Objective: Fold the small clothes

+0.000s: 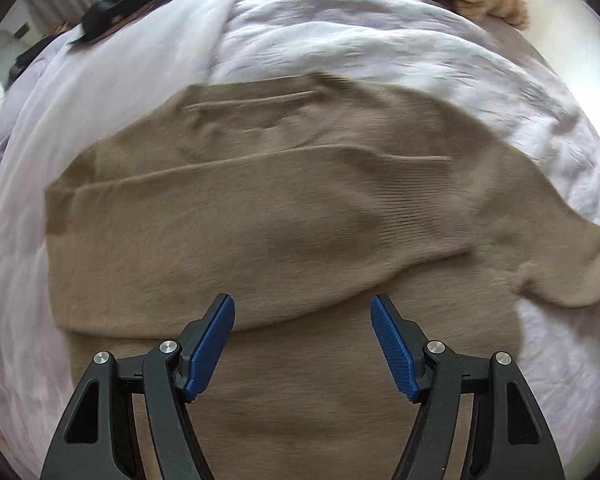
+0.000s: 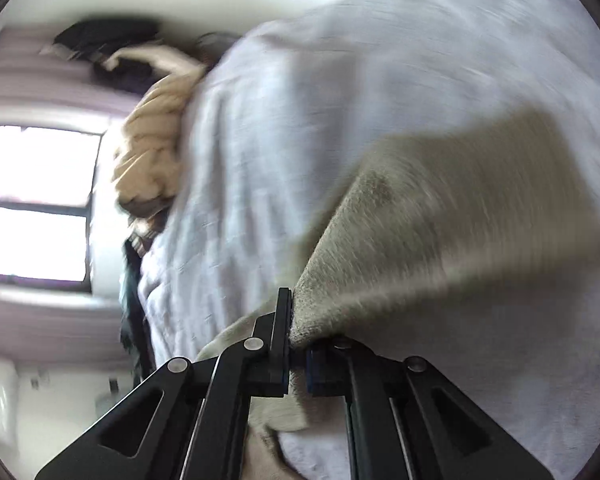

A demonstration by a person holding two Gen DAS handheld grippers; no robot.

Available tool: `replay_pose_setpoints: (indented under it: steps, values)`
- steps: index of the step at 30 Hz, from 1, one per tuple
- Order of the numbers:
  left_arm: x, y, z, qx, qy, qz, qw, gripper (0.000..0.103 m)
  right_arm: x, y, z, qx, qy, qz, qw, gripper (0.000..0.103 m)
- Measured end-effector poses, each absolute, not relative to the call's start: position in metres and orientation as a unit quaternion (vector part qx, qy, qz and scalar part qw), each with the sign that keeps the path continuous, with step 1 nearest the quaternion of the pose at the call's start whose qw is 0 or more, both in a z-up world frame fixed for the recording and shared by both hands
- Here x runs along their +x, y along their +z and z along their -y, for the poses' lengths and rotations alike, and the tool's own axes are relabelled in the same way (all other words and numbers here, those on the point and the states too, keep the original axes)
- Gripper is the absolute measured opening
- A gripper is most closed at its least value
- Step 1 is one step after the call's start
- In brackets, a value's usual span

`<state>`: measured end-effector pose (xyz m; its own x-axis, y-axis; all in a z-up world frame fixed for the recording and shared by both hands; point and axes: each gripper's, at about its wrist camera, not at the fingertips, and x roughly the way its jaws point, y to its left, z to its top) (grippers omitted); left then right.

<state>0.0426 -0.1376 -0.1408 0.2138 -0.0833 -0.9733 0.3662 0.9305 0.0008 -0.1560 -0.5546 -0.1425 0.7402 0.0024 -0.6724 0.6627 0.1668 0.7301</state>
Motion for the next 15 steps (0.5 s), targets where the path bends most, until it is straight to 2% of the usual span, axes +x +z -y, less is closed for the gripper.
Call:
replay_pose_setpoints:
  steps: [9, 15]
  values:
    - [0.068, -0.138, 0.066, 0.084, -0.107, -0.595, 0.792, 0.072, -0.005, -0.073, 0.459, 0.439, -0.035, -0.351, 0.826, 0.005]
    - [0.077, -0.146, 0.019, 0.055, -0.081, -0.593, 0.799, 0.072, 0.084, -0.086, 0.313, 0.297, 0.121, -0.45, 0.834, 0.005]
